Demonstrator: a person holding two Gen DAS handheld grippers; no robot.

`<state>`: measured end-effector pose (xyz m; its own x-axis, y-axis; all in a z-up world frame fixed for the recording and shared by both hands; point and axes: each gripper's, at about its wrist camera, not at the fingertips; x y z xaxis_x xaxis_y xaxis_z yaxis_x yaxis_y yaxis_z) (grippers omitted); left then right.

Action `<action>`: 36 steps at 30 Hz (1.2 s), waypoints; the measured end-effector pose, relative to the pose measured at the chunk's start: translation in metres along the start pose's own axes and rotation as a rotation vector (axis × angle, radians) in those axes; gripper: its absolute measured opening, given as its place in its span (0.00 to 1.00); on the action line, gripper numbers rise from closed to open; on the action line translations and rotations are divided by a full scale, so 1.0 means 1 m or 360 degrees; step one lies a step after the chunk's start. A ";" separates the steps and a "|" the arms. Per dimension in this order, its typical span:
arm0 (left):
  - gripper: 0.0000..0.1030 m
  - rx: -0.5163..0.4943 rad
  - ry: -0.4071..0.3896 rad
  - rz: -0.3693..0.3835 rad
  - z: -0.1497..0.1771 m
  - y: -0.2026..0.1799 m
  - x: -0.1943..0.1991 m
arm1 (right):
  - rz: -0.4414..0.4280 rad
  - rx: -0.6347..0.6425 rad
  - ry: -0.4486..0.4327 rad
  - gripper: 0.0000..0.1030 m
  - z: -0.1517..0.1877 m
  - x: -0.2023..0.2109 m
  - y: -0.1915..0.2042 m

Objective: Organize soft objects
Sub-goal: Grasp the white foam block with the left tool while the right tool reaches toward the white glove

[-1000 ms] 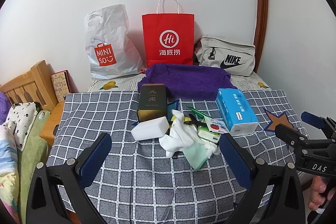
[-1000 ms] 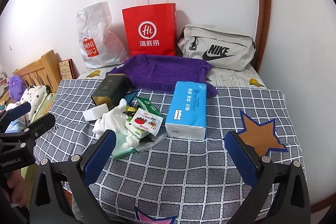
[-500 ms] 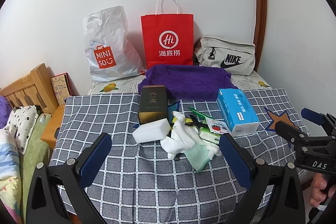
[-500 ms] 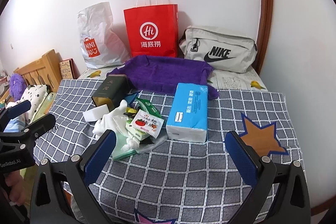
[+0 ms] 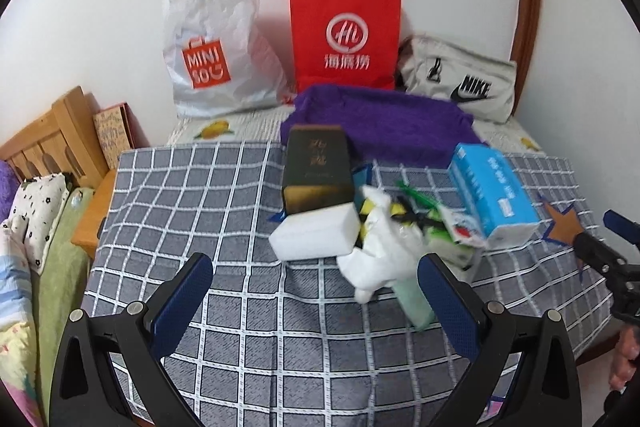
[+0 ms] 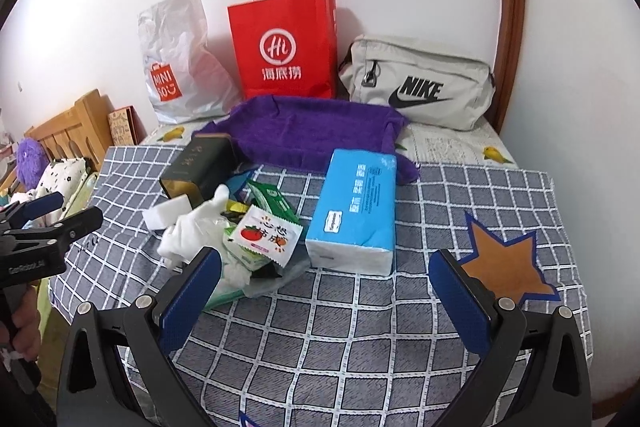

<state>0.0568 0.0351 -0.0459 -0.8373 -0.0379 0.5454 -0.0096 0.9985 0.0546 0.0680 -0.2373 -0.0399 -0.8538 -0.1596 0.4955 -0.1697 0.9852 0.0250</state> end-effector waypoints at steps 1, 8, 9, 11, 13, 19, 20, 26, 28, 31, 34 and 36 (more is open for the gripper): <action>1.00 -0.0002 0.0013 -0.0002 0.002 0.001 -0.005 | -0.0006 -0.0001 0.0014 0.99 0.002 -0.005 0.000; 1.00 -0.0022 0.0097 -0.0028 0.012 0.010 -0.041 | -0.0039 0.0009 0.0085 0.99 0.014 -0.030 0.002; 1.00 -0.0012 0.0113 -0.0028 0.012 0.013 -0.046 | -0.0042 0.0009 0.0093 0.99 0.015 -0.033 0.002; 1.00 0.0031 0.0124 0.0011 0.012 0.016 -0.057 | -0.0053 0.0006 0.0113 0.99 0.017 -0.038 0.003; 1.00 0.0086 0.0140 0.0088 0.012 0.016 -0.069 | -0.0061 0.0005 0.0140 0.99 0.020 -0.045 0.003; 1.00 0.0068 0.0164 0.0137 0.008 0.013 -0.097 | -0.0067 0.0034 0.0198 0.99 0.026 -0.060 0.005; 1.00 0.0062 0.0185 0.0133 0.009 0.014 -0.104 | -0.0064 0.0036 0.0209 0.99 0.027 -0.062 0.004; 1.00 0.0036 0.0241 0.0128 0.009 0.017 -0.128 | -0.0055 0.0027 0.0257 0.99 0.027 -0.074 0.003; 1.00 0.0018 0.0241 0.0152 0.008 0.017 -0.133 | -0.0059 0.0037 0.0264 0.99 0.026 -0.077 0.004; 0.95 0.0033 0.0239 0.0216 0.009 0.017 -0.136 | -0.0058 0.0040 0.0281 0.99 0.024 -0.082 0.005; 0.79 0.0068 0.0251 0.0313 0.010 0.017 -0.137 | -0.0066 0.0057 0.0299 0.99 0.021 -0.087 0.010; 0.79 0.0045 0.0237 0.0316 0.010 0.016 -0.135 | -0.0072 0.0076 0.0297 0.99 0.018 -0.089 0.015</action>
Point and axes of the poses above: each gripper's, at about its wrist camera, not at the fingertips, and x roughly against the way its jaws point, y to its left, z to its underside, and after that the axes turned 14 degrees about -y, right-handed
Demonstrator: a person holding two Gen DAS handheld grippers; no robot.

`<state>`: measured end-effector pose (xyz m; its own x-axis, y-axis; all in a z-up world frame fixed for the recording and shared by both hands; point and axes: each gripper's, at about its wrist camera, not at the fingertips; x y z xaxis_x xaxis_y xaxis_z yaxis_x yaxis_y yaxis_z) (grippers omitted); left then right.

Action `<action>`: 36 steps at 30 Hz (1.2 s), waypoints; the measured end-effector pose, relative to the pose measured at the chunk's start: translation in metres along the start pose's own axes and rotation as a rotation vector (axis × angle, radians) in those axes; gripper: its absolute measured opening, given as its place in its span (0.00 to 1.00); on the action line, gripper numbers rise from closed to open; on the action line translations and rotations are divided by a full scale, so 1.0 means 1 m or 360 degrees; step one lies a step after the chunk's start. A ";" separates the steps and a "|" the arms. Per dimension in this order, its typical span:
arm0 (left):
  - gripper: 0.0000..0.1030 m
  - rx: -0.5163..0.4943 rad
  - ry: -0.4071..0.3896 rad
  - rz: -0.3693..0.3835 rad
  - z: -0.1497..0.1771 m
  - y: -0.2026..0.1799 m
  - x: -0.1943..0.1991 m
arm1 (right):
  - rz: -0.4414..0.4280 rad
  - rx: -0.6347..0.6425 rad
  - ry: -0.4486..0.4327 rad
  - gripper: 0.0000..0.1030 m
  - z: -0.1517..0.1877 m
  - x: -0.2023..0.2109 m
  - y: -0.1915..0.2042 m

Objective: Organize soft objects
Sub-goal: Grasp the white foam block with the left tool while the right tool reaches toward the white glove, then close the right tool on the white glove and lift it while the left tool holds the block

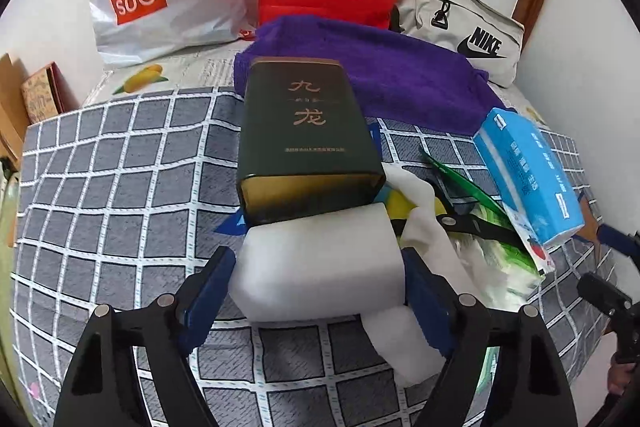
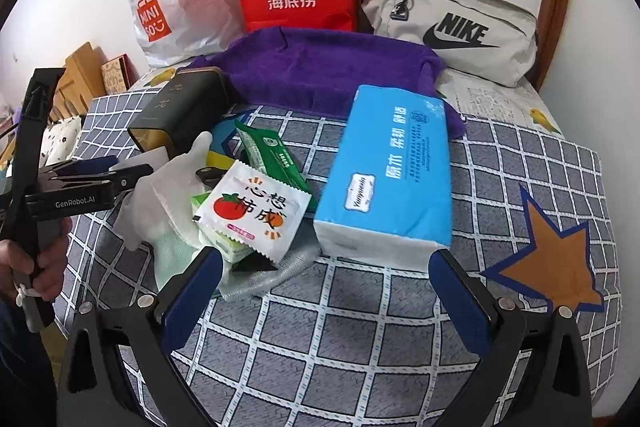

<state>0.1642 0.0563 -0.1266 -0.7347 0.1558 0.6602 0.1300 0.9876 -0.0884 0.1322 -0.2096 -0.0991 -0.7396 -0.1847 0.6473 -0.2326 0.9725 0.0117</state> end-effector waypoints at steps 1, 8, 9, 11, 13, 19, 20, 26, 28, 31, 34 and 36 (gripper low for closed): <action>0.79 -0.0012 -0.0007 0.0006 0.000 0.000 0.001 | -0.0006 0.0007 -0.0001 0.99 -0.001 0.000 0.002; 0.78 0.0000 -0.0052 0.0056 -0.002 0.005 0.020 | -0.0065 0.0066 -0.0021 0.99 -0.013 0.001 0.022; 0.78 0.0002 -0.0056 0.0059 -0.002 0.006 0.023 | -0.0083 0.0073 -0.0024 0.99 -0.015 0.000 0.026; 0.78 -0.0011 -0.0065 0.0036 -0.003 0.011 0.029 | -0.0124 0.0087 -0.0026 0.99 -0.018 -0.002 0.034; 0.78 -0.0024 -0.0064 -0.0005 -0.002 0.017 0.033 | -0.0180 0.0106 -0.0022 0.99 -0.021 -0.005 0.046; 0.78 -0.0014 -0.0067 -0.0070 -0.002 0.037 0.043 | -0.0279 0.0160 0.0013 0.99 -0.024 -0.022 0.076; 0.78 -0.0014 -0.0072 -0.0078 -0.002 0.039 0.044 | -0.0285 0.0167 0.0024 0.99 -0.023 -0.026 0.080; 0.78 0.0005 -0.0069 -0.0095 -0.003 0.052 0.041 | -0.0251 0.0191 0.0109 0.88 -0.018 -0.051 0.087; 0.78 0.0025 -0.0066 -0.0083 -0.003 0.056 0.039 | -0.0224 0.0225 0.0124 0.79 -0.014 -0.056 0.089; 0.79 0.0033 -0.0059 -0.0077 -0.004 0.059 0.036 | -0.0222 0.0264 0.0099 0.68 -0.013 -0.058 0.091; 0.79 0.0046 -0.0058 -0.0066 -0.005 0.061 0.034 | -0.0222 0.0283 0.0091 0.41 -0.016 -0.060 0.090; 0.79 0.0059 -0.0055 -0.0055 -0.005 0.064 0.033 | -0.0229 0.0278 0.0094 0.25 -0.018 -0.060 0.089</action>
Point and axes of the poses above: each gripper's, at about its wrist camera, not at the fingertips, and x roughly against the way its jaws point, y to its left, z to its underside, and after that the axes turned 14 degrees about -y, right-handed
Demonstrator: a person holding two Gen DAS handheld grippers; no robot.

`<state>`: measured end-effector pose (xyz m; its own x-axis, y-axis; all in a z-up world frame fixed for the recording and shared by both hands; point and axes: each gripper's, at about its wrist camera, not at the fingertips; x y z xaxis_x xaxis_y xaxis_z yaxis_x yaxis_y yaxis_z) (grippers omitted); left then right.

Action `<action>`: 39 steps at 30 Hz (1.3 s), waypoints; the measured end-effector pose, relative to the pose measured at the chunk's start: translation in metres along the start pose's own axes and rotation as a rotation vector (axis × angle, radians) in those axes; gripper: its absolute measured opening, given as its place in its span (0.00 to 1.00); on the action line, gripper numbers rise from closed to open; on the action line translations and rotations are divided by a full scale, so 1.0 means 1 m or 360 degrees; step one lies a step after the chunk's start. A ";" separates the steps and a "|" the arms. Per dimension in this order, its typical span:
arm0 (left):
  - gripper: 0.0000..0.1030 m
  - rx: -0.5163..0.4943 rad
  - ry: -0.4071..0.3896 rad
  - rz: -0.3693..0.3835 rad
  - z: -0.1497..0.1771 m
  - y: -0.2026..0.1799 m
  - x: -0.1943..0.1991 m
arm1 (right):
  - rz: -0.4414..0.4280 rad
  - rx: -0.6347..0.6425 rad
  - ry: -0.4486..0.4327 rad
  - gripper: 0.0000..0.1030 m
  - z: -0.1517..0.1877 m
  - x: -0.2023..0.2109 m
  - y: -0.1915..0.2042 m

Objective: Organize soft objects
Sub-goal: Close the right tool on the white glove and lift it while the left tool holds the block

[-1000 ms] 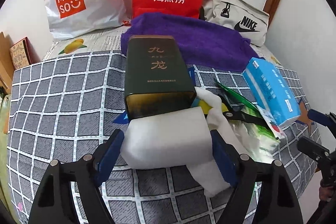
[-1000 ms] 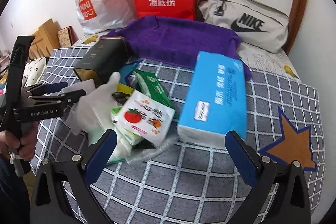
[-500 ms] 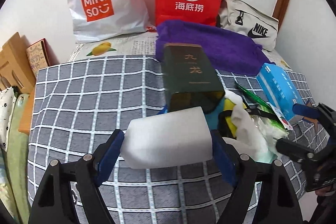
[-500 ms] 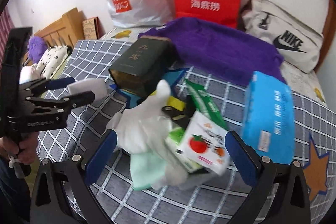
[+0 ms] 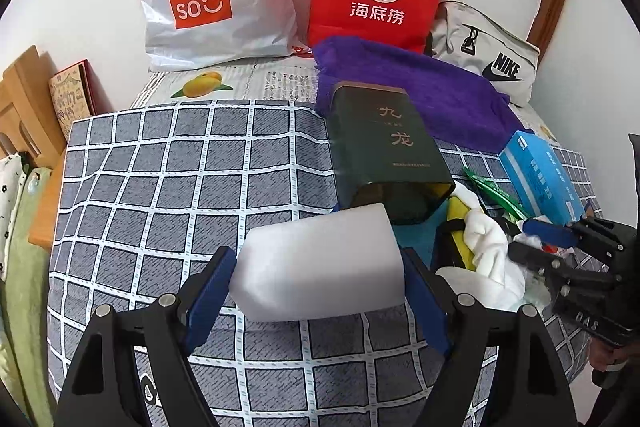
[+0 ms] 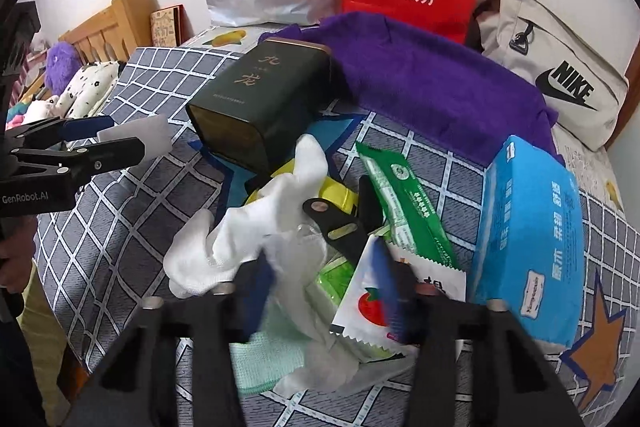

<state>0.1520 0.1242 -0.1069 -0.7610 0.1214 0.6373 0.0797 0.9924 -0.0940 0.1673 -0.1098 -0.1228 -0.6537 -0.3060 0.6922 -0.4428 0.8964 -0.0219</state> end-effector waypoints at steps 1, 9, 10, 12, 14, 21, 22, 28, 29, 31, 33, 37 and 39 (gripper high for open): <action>0.79 0.0003 0.0000 0.0003 0.000 0.001 -0.001 | 0.0011 0.0001 0.0005 0.15 -0.002 0.000 -0.001; 0.78 0.0027 -0.0008 0.0022 -0.005 0.006 -0.004 | -0.0041 -0.0035 -0.0053 0.04 -0.014 0.015 -0.009; 0.78 0.0031 -0.0009 0.0022 -0.005 0.007 -0.004 | -0.0050 -0.0037 -0.0063 0.04 -0.015 0.018 -0.010; 0.78 0.0037 -0.0013 0.0024 -0.008 0.008 -0.003 | -0.0058 -0.0046 -0.0085 0.04 -0.019 0.021 -0.011; 0.78 0.0039 -0.0016 0.0015 -0.010 0.008 -0.002 | -0.0070 -0.0063 -0.0103 0.04 -0.022 0.026 -0.014; 0.78 0.0065 -0.0042 -0.0022 -0.016 0.013 0.010 | -0.0079 -0.0102 -0.0155 0.04 -0.028 0.040 -0.027; 0.78 0.0074 -0.0044 -0.0028 -0.017 0.013 0.011 | -0.0087 -0.0113 -0.0165 0.04 -0.027 0.043 -0.029; 0.78 0.0076 -0.0050 -0.0048 -0.019 0.009 0.016 | -0.0089 -0.0094 -0.0146 0.05 -0.021 0.047 -0.032; 0.78 0.0076 -0.0048 -0.0046 -0.018 0.008 0.017 | -0.0096 -0.0101 -0.0128 0.05 -0.018 0.045 -0.033; 0.78 0.0069 -0.0042 -0.0046 -0.017 0.004 0.016 | -0.0123 -0.0126 -0.0094 0.07 -0.013 0.041 -0.034; 0.79 0.0062 -0.0033 -0.0052 -0.016 0.002 0.015 | -0.0156 -0.0137 -0.0074 0.15 -0.008 0.037 -0.035; 0.79 0.0059 -0.0018 -0.0049 -0.016 0.000 0.013 | -0.0180 -0.0141 -0.0042 0.36 -0.005 0.029 -0.029; 0.79 0.0056 -0.0016 -0.0051 -0.016 -0.001 0.013 | -0.0242 -0.0156 -0.0042 0.36 -0.006 0.027 -0.023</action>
Point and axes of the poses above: each gripper's, at about its wrist camera, not at the fingertips, and x roughly against the way its jaws point, y to its left, z to its underside, and after that the axes turned 14 degrees about -y, right-handed
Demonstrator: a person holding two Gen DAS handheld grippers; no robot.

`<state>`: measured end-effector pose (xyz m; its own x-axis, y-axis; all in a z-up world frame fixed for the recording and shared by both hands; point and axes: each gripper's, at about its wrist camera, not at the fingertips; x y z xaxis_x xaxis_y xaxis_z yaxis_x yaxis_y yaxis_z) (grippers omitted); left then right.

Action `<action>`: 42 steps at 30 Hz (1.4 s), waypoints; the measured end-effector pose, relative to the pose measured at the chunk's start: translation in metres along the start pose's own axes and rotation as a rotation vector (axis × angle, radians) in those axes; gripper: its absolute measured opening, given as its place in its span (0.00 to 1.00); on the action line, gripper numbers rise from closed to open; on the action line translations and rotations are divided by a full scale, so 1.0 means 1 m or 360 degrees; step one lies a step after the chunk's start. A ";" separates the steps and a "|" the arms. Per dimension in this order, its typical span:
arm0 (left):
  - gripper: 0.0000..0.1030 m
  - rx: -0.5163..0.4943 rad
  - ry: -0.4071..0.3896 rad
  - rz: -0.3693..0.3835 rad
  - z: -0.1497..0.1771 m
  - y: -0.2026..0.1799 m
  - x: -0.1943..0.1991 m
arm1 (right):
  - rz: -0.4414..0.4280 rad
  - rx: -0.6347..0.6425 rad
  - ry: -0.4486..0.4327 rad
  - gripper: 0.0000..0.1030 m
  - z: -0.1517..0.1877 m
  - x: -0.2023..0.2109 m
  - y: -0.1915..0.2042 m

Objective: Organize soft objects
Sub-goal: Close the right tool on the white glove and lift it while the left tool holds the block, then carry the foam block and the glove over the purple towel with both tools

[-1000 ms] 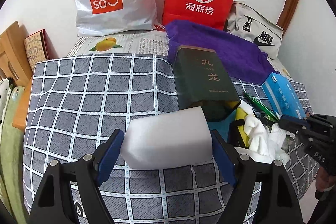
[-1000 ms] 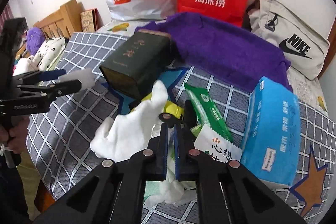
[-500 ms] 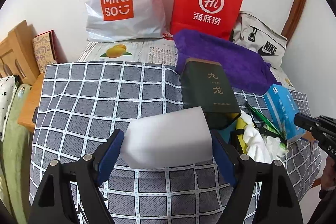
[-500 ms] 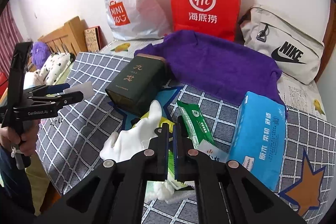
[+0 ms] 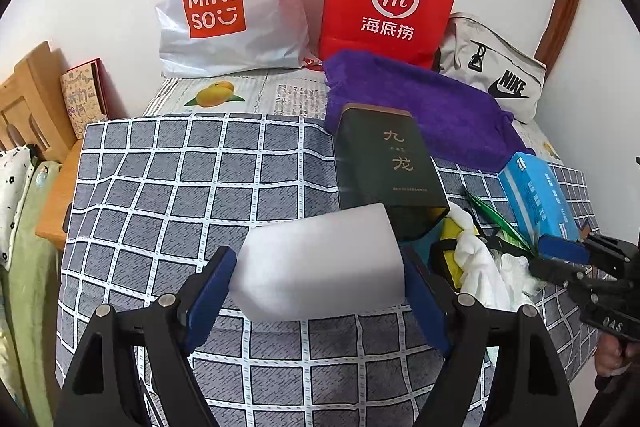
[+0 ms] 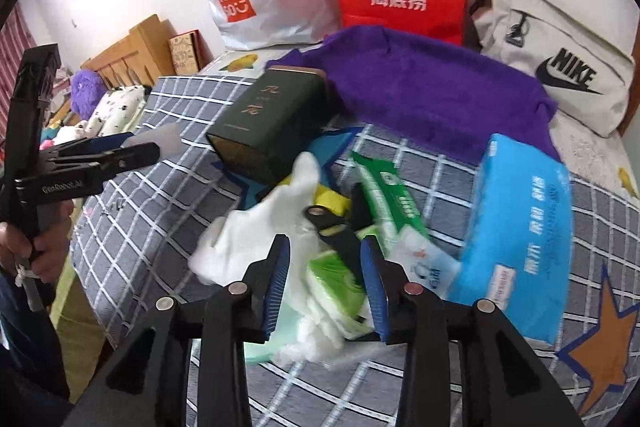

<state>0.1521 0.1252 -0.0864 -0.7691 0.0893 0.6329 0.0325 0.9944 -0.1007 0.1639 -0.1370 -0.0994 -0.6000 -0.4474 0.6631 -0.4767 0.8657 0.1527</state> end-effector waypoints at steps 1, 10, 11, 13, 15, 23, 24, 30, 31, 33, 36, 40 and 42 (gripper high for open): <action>0.79 0.0000 -0.0001 0.0000 0.000 0.000 0.000 | -0.0046 0.0013 0.0008 0.37 0.000 -0.001 0.006; 0.79 0.0013 0.0011 -0.0013 0.002 0.006 -0.001 | -0.0164 0.0167 0.0024 0.59 0.004 -0.023 0.047; 0.79 0.0016 0.0012 -0.0017 0.002 0.008 -0.001 | -0.0150 0.0191 0.0040 0.59 0.005 -0.028 0.050; 0.79 0.0024 0.0014 -0.0022 0.003 0.011 0.000 | -0.0139 0.0242 0.0072 0.59 0.009 -0.037 0.057; 0.79 0.0033 0.0013 -0.0027 0.003 0.014 0.000 | -0.0132 0.0297 0.0045 0.57 0.011 -0.039 0.063; 0.79 0.0055 0.0019 -0.0033 0.004 0.018 0.000 | -0.0128 0.0235 -0.0041 0.07 -0.004 -0.025 0.049; 0.79 0.0057 0.0020 -0.0031 0.004 0.018 0.000 | -0.0124 0.0228 -0.0067 0.07 -0.008 -0.020 0.047; 0.79 0.0062 -0.0025 -0.0010 -0.004 0.013 0.009 | -0.0125 0.0143 -0.0181 0.06 -0.024 0.009 0.036; 0.79 0.0062 -0.0035 -0.0005 -0.006 0.012 0.010 | -0.0127 0.0127 -0.0203 0.06 -0.028 0.015 0.033; 0.79 0.0059 -0.0061 0.0010 -0.012 0.008 0.015 | -0.0101 0.0127 -0.0237 0.06 -0.031 0.023 0.031; 0.79 0.0056 -0.0088 0.0032 -0.021 0.002 0.019 | -0.0068 0.0100 -0.0281 0.06 -0.040 0.036 0.023; 0.79 0.0043 -0.0118 0.0040 -0.032 -0.008 0.022 | -0.0021 0.0069 -0.0309 0.06 -0.049 0.049 0.009; 0.79 0.0032 -0.0135 0.0055 -0.039 -0.014 0.023 | 0.0006 0.0053 -0.0328 0.06 -0.054 0.055 0.001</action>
<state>0.1585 0.1156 -0.0407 -0.8190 0.1174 0.5616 0.0478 0.9894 -0.1370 0.1651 -0.1490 -0.0233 -0.7192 -0.4835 0.4990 -0.4931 0.8612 0.1237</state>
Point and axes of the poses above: each gripper's, at about its wrist camera, not at the fingertips, and x roughly against the way its jaws point, y to its left, z to its underside, and after that the axes turned 14 degrees about -y, right-handed
